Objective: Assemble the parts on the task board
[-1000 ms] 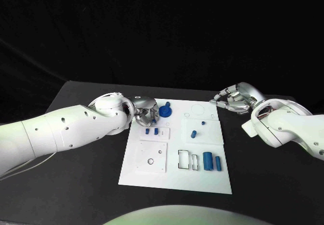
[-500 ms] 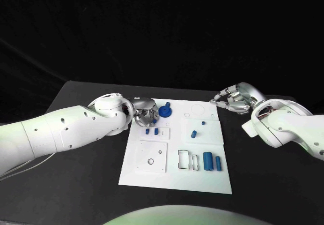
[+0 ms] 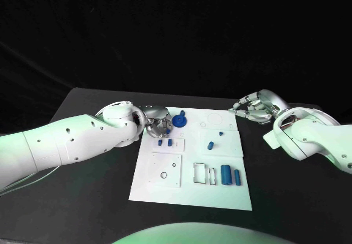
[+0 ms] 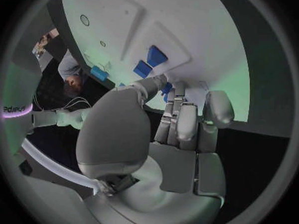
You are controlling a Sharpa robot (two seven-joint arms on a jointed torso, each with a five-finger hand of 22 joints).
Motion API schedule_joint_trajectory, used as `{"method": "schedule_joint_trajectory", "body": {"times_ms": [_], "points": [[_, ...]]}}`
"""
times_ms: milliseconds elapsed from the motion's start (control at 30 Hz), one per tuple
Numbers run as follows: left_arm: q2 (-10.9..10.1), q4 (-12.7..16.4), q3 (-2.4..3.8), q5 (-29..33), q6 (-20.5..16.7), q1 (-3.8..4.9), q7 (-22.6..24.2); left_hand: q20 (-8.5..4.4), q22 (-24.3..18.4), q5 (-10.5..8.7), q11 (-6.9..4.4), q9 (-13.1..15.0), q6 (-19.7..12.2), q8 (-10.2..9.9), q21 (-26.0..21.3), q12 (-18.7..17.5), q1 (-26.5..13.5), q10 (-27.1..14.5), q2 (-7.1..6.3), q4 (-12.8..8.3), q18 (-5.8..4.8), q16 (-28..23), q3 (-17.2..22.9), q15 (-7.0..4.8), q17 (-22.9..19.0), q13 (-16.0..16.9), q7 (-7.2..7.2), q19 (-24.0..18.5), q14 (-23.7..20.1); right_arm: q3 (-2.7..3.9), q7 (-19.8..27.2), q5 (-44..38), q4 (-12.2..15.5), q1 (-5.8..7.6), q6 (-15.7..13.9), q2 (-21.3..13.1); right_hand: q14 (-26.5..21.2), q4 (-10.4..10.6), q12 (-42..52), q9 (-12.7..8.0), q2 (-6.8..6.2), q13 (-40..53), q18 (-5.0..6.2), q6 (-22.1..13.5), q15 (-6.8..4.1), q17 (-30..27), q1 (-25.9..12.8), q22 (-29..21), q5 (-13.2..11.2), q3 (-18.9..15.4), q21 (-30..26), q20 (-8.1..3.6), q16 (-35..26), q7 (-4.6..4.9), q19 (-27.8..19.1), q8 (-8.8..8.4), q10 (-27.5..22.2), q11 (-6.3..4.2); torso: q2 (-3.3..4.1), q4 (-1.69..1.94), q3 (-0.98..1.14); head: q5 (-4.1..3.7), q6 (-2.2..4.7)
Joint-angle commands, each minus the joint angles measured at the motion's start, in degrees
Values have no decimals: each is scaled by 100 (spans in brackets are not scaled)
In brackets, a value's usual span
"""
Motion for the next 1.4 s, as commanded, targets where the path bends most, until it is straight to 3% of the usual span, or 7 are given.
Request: {"method": "schedule_joint_trajectory", "body": {"times_ms": [33,467,1133,1400], "points": [[-4,14,2,7,71,0,-44,13,874,14,6,-5,-21,-13,-13,-19,-45,-22,-4,18,-11,-26,-27,3,1,5,3,-40,-24,0,-14,-53,3,-3,59,0,534,2,-19,6,19,4,83,8,-49,1276,45,1196,13,-41,-28,-31,-28,-14,166,39,3,-21,1,0,-2,-1,1],[-40,61,5,128,-196,-6,137,101,858,4,131,7,201,76,-66,-143,-5,-342,32,21,-4,18,-104,110,-23,19,-51,-113,-101,0,-15,-52,-1,-3,54,0,534,2,-19,6,19,4,83,8,-49,1276,45,1196,13,-41,-28,-31,-28,-14,166,39,3,-21,0,3,-7,-1,7],[-75,98,8,225,-243,-13,200,125,854,5,150,11,270,102,-75,-132,-23,-390,59,48,0,29,-140,132,-41,30,-48,-128,-119,0,-22,-52,-9,-3,60,5,536,2,-13,12,18,9,81,6,-50,1284,43,1199,10,-48,-23,-32,-24,-14,170,40,9,-21,1,3,-5,8,3],[-78,97,8,253,-232,-13,208,145,847,-19,145,42,506,203,-90,-81,21,-409,134,58,13,32,-153,133,-105,58,-20,-152,-156,0,-24,-52,-12,-3,64,7,536,2,-13,12,18,9,81,6,-50,1284,43,1199,10,-48,-23,-32,-24,-14,170,40,9,-21,0,2,-3,9,0]]}}
